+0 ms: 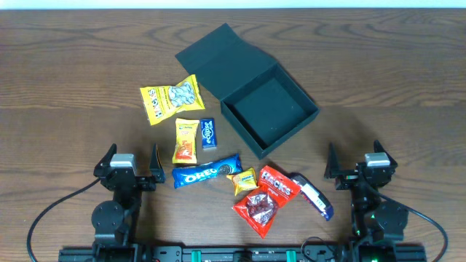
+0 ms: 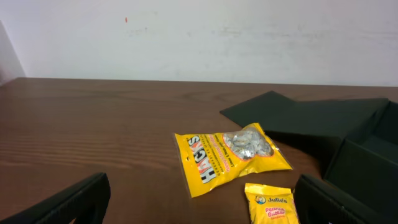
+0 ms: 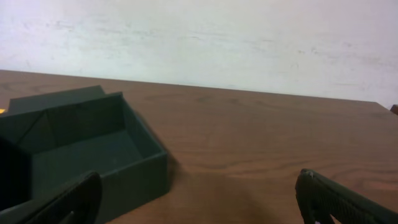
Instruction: Pack container
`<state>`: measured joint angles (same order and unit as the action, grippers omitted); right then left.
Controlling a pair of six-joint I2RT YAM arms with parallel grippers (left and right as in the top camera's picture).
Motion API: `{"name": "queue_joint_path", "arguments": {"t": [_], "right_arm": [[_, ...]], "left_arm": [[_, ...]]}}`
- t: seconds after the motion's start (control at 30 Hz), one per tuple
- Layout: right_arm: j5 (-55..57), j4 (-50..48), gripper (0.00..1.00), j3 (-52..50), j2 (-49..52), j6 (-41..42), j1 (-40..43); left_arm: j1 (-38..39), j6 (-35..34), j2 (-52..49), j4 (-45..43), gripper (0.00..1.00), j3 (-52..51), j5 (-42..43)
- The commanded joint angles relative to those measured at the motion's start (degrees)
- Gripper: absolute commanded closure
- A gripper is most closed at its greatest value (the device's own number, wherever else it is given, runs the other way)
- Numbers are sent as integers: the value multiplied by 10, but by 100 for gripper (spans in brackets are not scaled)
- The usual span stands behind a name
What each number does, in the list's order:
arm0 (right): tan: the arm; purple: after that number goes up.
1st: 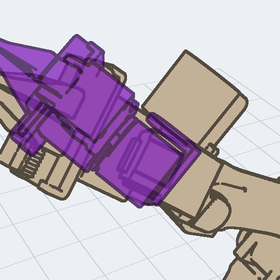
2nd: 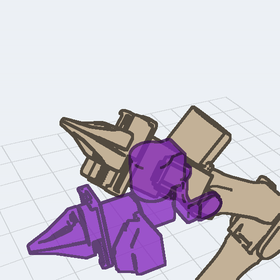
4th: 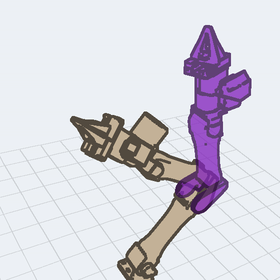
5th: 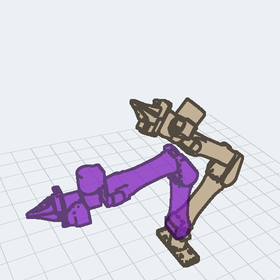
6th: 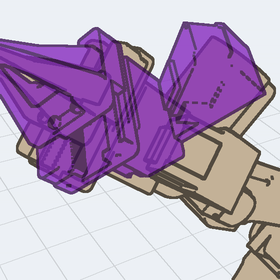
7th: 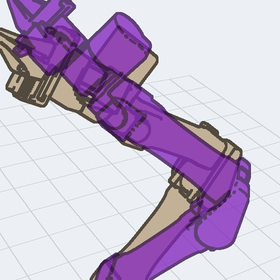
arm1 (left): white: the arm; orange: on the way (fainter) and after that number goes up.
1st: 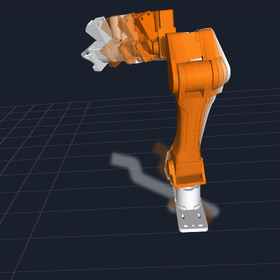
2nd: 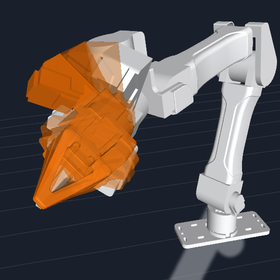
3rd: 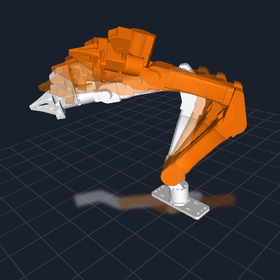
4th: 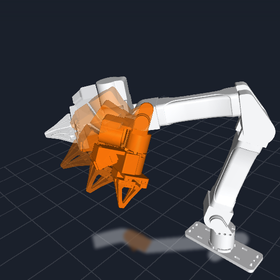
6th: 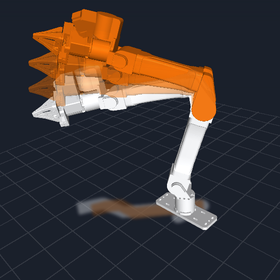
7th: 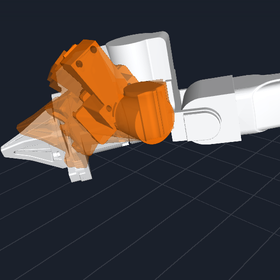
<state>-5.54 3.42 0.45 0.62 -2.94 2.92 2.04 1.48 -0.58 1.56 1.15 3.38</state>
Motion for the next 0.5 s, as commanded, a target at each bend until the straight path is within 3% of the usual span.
{"name": "queue_joint_path", "arguments": {"t": [0.0, 0.47], "right_arm": [[-2, 2, 1, -1, -3, 7, -4], [-10, 2, 1, -1, -3, 8, -4]], "left_arm": [[1, -2, 4, 27, 5, -9, -10], [1, -2, 4, 27, 5, -9, -10]]}}
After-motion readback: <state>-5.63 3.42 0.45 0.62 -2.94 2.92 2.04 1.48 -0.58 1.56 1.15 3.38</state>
